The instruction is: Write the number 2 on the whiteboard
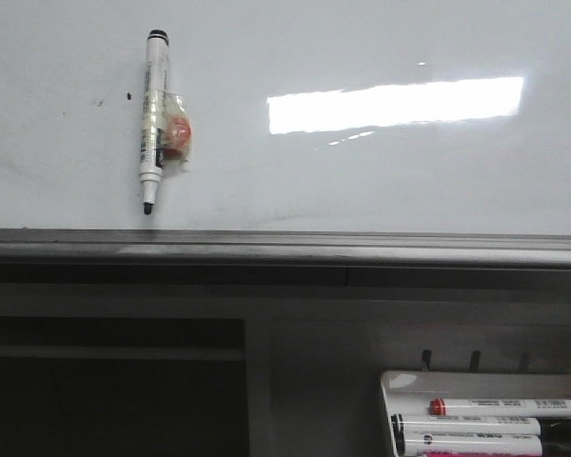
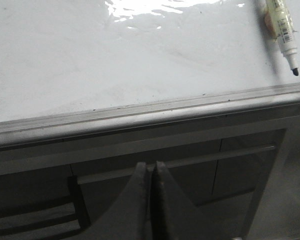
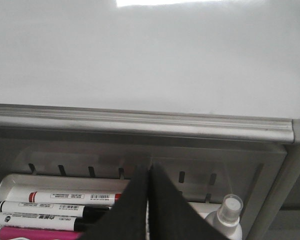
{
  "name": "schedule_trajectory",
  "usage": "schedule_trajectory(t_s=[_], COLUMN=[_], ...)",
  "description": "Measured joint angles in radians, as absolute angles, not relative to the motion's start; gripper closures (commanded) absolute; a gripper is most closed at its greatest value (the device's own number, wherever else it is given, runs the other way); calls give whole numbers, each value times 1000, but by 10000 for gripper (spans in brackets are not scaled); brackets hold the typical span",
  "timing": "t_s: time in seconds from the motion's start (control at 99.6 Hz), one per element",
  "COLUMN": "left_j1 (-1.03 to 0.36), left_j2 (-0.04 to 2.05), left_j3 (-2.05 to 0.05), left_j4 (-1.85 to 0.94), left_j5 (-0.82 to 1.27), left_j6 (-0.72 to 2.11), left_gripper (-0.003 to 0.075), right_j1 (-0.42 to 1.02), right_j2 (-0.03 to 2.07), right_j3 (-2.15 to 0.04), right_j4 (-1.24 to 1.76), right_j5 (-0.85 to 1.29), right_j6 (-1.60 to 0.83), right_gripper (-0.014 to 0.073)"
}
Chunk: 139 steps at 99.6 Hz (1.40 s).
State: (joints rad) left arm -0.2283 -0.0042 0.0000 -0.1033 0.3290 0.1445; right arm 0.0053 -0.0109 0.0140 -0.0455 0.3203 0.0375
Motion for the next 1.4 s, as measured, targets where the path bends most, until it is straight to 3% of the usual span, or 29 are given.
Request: schedule_trajectory(t_s=[0.863,1.004,1.205,1.395], left_j1=[-228,-228,-228,-228], left_j2=[-4,-4,-4,-4], left_j3=[0,0,0,0], left_j4=[-78,-74,-293,-703], left_j5=[329,306,165,48], left_j6=[145,145,145,145], left_gripper=[741,741,741,741], right_j1=[5,5,5,5], right_j2=[-11,-11,-11,-11], right_j3=[14,14,14,14], right_j4=[-45,-53,49,319], right_j5=[320,240,-60,-126], right_j6=[38,38,42,83], right_gripper=[666,666,666,666])
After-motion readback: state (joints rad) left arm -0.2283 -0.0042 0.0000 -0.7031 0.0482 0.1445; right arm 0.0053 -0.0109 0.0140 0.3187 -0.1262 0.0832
